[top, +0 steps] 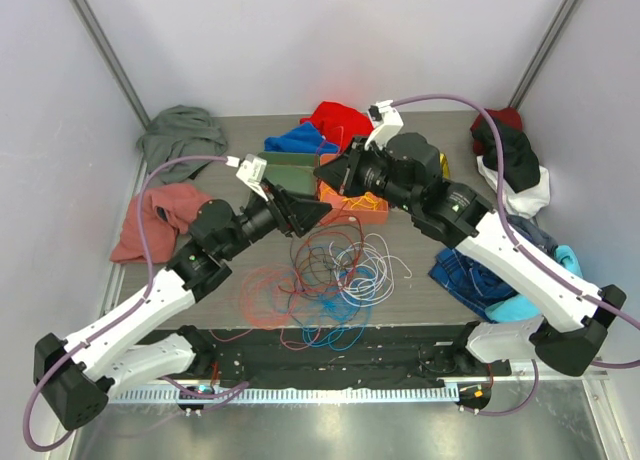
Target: Untangle the cables
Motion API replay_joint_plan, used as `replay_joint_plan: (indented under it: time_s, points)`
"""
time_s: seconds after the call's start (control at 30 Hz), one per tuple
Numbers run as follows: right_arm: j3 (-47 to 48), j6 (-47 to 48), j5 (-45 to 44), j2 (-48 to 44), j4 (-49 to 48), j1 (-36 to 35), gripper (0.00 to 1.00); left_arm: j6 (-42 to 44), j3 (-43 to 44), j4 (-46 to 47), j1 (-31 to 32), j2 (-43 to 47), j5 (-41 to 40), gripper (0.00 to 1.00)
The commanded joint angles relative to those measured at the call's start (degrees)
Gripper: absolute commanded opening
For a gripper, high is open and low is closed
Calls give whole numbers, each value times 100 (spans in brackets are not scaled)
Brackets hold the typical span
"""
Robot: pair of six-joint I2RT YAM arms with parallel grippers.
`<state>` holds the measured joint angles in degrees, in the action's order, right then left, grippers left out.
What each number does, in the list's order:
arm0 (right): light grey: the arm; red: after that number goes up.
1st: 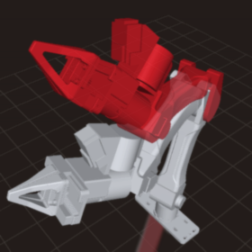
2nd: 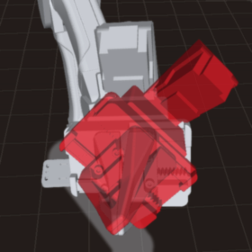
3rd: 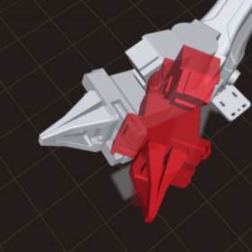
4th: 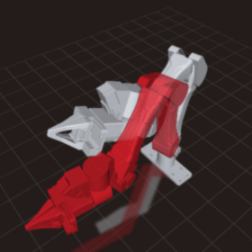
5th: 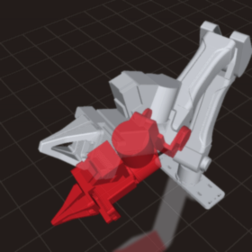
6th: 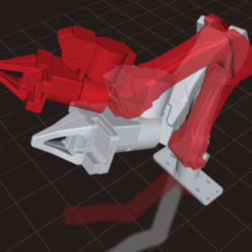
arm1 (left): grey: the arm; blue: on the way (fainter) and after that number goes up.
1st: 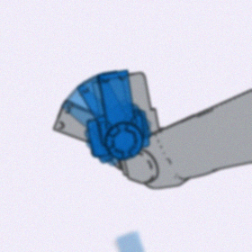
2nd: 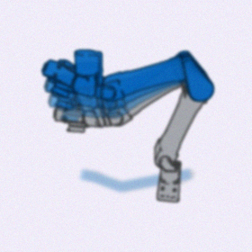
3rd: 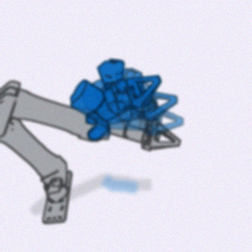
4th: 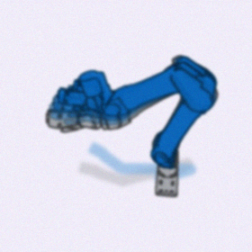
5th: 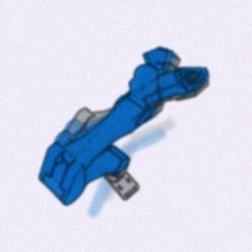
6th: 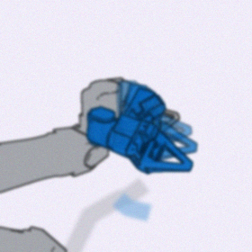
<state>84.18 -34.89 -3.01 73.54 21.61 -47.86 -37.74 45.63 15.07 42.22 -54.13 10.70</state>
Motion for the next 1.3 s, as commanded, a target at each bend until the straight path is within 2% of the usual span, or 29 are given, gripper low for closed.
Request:
replay_joint_plan:
  time_s: [0.0, 0.1, 0.17, 0.2, 0.27, 0.3, 0.33, 0.37, 0.43, 0.47, 0.57, 0.7, 0.93, 1.07, 1.27]
  points:
    - [-130, -219, 221, -235, -402, 4, 1, -146, -45, 576, 58, -150, 81, 58]
    - [-218, -316, 494, -313, -517, -4, 1, -146, -19, 629, 76, -282, -6, 56]
    - [-244, -299, 538, -366, -543, -4, 1, -120, 25, 629, 76, -326, -68, 41]
    - [-253, -281, 538, -410, -535, -4, 1, -68, 60, 611, 76, -318, -103, 20]
    - [-271, -167, 564, -489, -526, -4, 1, 11, 104, 437, 76, -265, -296, 1]
    - [-262, -115, 529, -568, -482, 4, 4, 142, 209, 296, 76, -221, -375, 0]
    - [-288, -36, 459, -638, -447, -4, 16, 213, 262, 190, 76, -90, -523, 0]
    - [-306, 78, 137, -700, -386, 4, 45, 301, 419, -150, 76, -28, -629, 0]
    - [-402, 211, -198, -972, -201, -4, 59, 574, 683, -608, 76, 104, -910, 0]
    - [-446, 376, -514, -1095, -140, -4, 66, 679, 1024, -1211, 76, 183, -1260, 0]
    - [-736, 632, -1060, -1596, 98, -4, 74, 1013, 1701, -1927, 76, 262, -1727, 0]
    - [-1420, 642, -1475, -2176, 116, -4, 76, 1181, 2414, -2499, 76, 123, -1817, 0]
    - [-2555, 168, -913, -2581, -200, -4, 76, 1207, 3934, -2913, 76, -502, -1509, 0]
    - [-3370, 96, -658, -2590, -726, 4, 74, 1330, 4542, -3010, 76, -721, -1474, 0]
    - [-3996, 799, -824, -2038, -983, -4, 73, 1278, 5052, -3063, 76, -1012, -1193, 0]
